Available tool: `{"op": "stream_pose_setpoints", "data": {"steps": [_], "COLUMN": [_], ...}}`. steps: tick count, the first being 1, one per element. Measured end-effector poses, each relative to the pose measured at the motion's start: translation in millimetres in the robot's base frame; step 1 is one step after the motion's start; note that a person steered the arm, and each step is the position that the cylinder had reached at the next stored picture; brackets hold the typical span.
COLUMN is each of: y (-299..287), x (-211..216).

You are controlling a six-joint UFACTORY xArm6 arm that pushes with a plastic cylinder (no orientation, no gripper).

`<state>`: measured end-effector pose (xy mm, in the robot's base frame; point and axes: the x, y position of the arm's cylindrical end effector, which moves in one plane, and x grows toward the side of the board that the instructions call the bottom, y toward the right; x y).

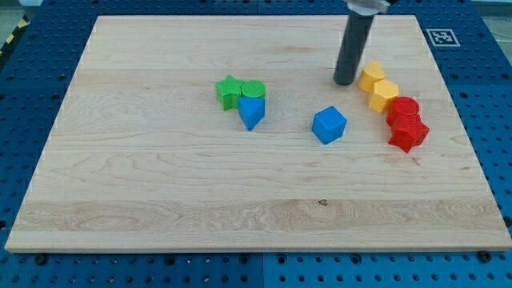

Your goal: Move the blue cube diagonally to the bottom left of the red star

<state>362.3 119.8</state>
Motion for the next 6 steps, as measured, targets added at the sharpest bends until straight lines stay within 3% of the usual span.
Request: {"op": "stream_pose_setpoints", "data": {"steps": [1,2,5,6], "y": [-55,-58,-24,-16], "x": [19,47,54,80]}}
